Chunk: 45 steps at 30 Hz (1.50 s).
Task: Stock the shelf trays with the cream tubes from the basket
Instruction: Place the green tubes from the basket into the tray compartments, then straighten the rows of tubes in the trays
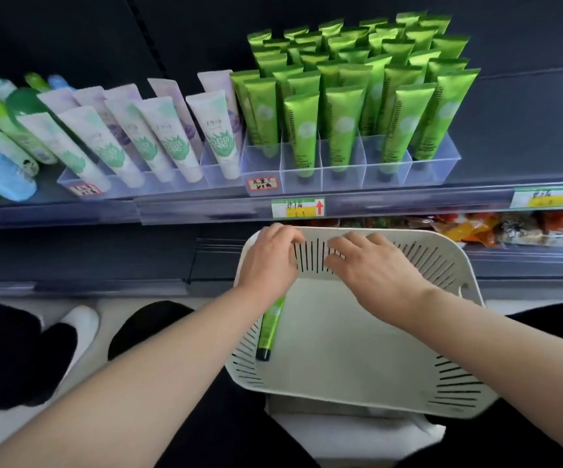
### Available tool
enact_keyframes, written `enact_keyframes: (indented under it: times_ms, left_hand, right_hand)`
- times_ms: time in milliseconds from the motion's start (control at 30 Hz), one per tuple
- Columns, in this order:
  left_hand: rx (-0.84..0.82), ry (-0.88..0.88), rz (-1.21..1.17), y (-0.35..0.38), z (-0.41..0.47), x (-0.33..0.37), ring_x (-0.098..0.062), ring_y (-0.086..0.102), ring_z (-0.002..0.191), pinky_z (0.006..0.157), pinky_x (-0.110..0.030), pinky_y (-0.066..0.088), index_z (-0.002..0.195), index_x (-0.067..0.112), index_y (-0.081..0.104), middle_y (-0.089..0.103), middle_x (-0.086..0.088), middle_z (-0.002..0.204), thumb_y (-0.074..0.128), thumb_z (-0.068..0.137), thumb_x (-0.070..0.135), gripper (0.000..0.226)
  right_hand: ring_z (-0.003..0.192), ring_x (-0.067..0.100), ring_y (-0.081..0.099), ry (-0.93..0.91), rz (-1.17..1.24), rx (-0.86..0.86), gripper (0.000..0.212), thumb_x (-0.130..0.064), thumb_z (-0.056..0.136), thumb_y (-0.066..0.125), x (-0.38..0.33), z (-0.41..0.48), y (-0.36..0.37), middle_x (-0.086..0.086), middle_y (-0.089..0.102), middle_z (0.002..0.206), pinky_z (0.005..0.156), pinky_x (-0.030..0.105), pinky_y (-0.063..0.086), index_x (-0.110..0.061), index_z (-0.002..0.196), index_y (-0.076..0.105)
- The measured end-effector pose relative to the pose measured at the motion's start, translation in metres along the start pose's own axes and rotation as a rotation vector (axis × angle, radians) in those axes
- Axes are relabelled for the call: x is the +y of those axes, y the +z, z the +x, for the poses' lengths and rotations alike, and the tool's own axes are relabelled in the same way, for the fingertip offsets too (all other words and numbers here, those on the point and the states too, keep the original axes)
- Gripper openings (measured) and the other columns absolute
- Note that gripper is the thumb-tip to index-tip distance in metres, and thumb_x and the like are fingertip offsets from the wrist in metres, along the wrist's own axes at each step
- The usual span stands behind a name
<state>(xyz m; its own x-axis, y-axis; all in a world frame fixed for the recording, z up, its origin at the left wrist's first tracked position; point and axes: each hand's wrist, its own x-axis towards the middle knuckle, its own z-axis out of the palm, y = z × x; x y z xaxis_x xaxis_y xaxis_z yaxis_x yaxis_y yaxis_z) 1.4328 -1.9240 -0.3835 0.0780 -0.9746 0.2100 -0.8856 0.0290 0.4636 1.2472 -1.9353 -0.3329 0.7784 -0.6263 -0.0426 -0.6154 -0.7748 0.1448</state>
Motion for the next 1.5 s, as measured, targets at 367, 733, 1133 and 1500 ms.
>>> enact_keyframes:
  times_ms: [367, 733, 1133, 1500]
  left_hand:
    - [-0.796, -0.514, 0.323, 0.088, -0.045, -0.045, -0.028, 0.059, 0.108, 0.076, -0.027, 0.041, 0.121, 0.002, 0.054, 0.060, -0.014, 0.121, 0.043, 0.092, 0.008, 0.031]
    - [-0.851, -0.498, 0.438, 0.121, -0.041, -0.045, -0.031, 0.056, 0.110, 0.081, -0.035, 0.044, 0.122, 0.002, 0.043, 0.056, -0.016, 0.122, 0.050, 0.092, 0.017, 0.034]
    - [-0.619, -0.247, 0.198, 0.115, -0.053, -0.031, -0.025, 0.054, 0.080, 0.060, -0.035, 0.037, 0.095, 0.016, 0.042, 0.051, 0.000, 0.084, 0.054, 0.087, 0.020, 0.015]
    - [-0.100, -0.170, -0.228, -0.001, -0.010, 0.033, -0.009, 0.061, 0.075, 0.066, -0.021, 0.048, 0.091, 0.029, 0.063, 0.065, 0.012, 0.079, 0.071, 0.083, 0.027, 0.012]
  right_hand:
    - [0.103, 0.024, 0.048, 0.084, 0.096, -0.346, 0.027, -0.012, 0.089, 0.053, 0.009, -0.003, 0.031, 0.005, 0.052, 0.112, 0.076, 0.034, 0.033, -0.017, 0.115, 0.054]
    - [0.097, 0.023, 0.050, 0.090, 0.190, -0.386, 0.019, -0.019, 0.091, 0.054, 0.018, -0.011, 0.053, 0.005, 0.053, 0.107, 0.072, 0.032, 0.030, -0.016, 0.110, 0.054]
    - [0.099, 0.022, 0.056, 0.168, 0.201, -0.314, 0.019, -0.023, 0.092, 0.056, 0.037, 0.002, 0.044, 0.001, 0.059, 0.107, 0.072, 0.032, 0.031, -0.019, 0.111, 0.056]
    - [0.105, 0.021, 0.060, 0.243, 0.271, -0.040, 0.025, -0.032, 0.093, 0.049, 0.040, -0.005, 0.015, -0.005, 0.062, 0.115, 0.081, 0.033, 0.045, -0.032, 0.117, 0.056]
